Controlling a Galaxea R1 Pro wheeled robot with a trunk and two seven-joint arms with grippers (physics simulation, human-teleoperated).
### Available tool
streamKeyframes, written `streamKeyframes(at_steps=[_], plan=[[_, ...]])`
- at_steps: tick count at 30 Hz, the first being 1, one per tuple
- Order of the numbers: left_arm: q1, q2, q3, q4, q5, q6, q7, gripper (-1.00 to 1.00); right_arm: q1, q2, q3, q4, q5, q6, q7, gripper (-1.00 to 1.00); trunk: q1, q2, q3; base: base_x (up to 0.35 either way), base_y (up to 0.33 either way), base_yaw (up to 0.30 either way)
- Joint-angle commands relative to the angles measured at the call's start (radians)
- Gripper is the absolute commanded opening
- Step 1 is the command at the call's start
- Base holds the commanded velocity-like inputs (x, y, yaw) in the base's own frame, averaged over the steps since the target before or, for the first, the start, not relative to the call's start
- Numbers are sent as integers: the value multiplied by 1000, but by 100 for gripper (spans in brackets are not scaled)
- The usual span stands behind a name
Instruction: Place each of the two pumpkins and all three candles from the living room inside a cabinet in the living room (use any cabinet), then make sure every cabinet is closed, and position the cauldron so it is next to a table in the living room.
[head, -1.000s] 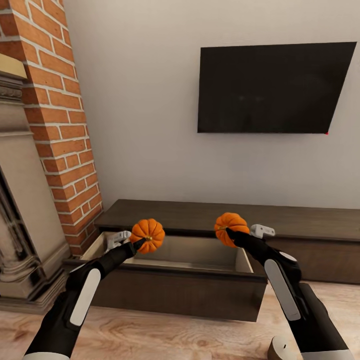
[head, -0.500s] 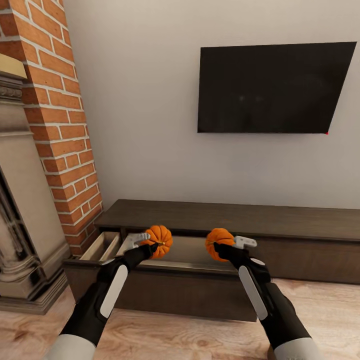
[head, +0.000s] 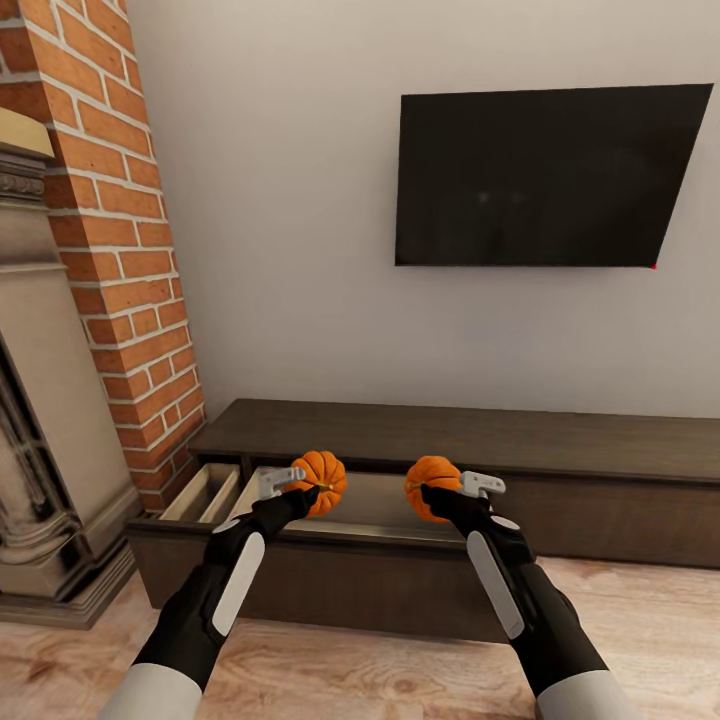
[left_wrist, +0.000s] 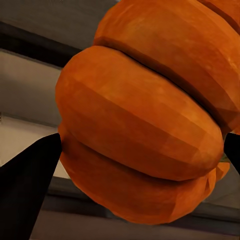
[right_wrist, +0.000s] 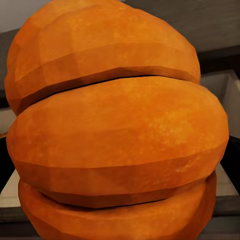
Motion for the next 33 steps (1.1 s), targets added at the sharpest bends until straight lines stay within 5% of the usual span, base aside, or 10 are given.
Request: streamKeyframes(at_steps=[1, 33], plan=[[0, 1, -1, -2, 10, 3, 8, -100, -1, 1, 2, -2, -10, 4, -11, -100, 0, -1, -1, 0, 0, 0], [0, 4, -2, -8, 12, -2, 7, -100, -1, 1, 5, -17, -12, -5, -8, -100, 0, -1, -1, 60, 34, -18]])
